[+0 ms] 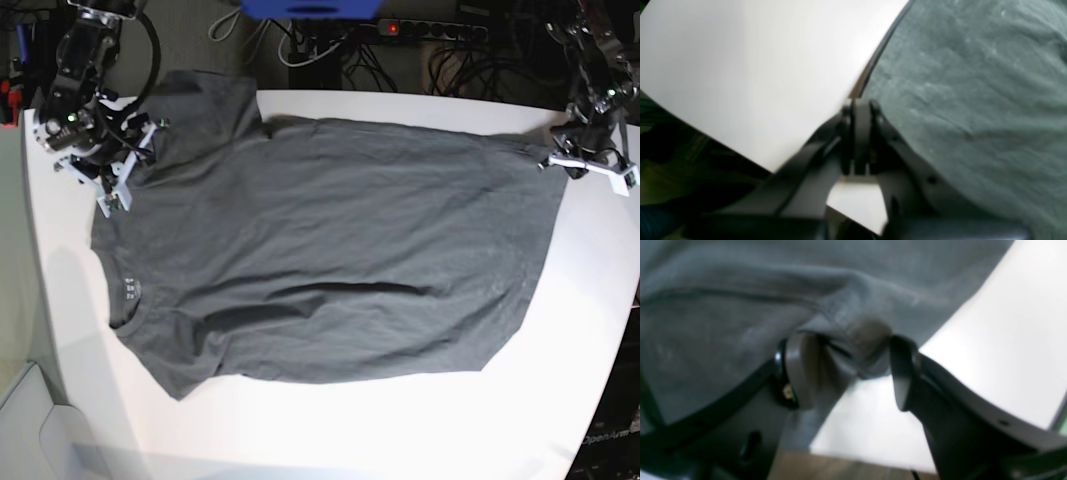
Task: Layout the t-shirt on the table in an organized manner, then fold the t-shirt properly
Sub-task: 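Lift the shirt edge with both grippers, drawing it toward the robot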
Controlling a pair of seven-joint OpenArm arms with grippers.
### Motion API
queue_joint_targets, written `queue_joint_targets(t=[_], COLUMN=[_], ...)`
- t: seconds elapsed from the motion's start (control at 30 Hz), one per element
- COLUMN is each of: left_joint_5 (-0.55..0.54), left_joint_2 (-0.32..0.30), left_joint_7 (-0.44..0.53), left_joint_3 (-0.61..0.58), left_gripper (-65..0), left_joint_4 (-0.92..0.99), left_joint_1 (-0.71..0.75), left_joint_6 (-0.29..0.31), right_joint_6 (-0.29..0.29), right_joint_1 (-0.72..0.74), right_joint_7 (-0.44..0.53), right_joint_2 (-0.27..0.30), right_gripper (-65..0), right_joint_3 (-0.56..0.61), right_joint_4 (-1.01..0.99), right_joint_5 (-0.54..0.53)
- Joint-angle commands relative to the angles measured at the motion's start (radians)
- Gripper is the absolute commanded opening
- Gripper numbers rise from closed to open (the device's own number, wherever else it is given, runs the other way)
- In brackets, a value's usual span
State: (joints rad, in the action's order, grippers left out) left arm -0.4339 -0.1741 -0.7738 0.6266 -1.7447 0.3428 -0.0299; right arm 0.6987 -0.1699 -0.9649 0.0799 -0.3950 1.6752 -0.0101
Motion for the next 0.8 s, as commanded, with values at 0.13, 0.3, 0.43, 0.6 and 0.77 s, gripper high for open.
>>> queue_joint_targets(t=[0.13,0.3,0.43,0.6,0.77], left_joint_5=[-0.003,-0.003,-0.003,-0.003,-0.004], left_joint_2=[-0.012,-0.011,-0.011,-0.011,-0.011], left_joint_7=[0.020,0.020,0.020,0.020,0.006], left_joint_3=[0.003,0.005,0.005,0.009,0.012], left_gripper=[-64.8,-64.8,-64.8,-64.8,-64.8], left_joint_4=[-0.018,-0.018,-0.027,-0.053,-0.122], left_joint_1=[-0.003,-0.003,-0.003,0.000,0.008], left_joint_6=[0.000,0.000,0.000,0.000,0.000], right_joint_6=[-0.001,-0.001,-0.001,-0.001,-0.001], right_joint_1=[0.016,0.026,0.033,0.007,-0.027], right_joint_7=[-0.006,-0.006,-0.006,-0.016,-0.018], right_joint_2=[0.019,0.019,0.019,0.018,0.014], right_gripper=[-34.2,-65.0,-65.0,-65.0,-65.0], right_joint_3=[-0.002,0.005,0.006,0.005,0.005], right_joint_4=[-0.034,-0.034,-0.007,0.156,0.303], right_joint_5=[0.009,0.009,0.008,0.006,0.005])
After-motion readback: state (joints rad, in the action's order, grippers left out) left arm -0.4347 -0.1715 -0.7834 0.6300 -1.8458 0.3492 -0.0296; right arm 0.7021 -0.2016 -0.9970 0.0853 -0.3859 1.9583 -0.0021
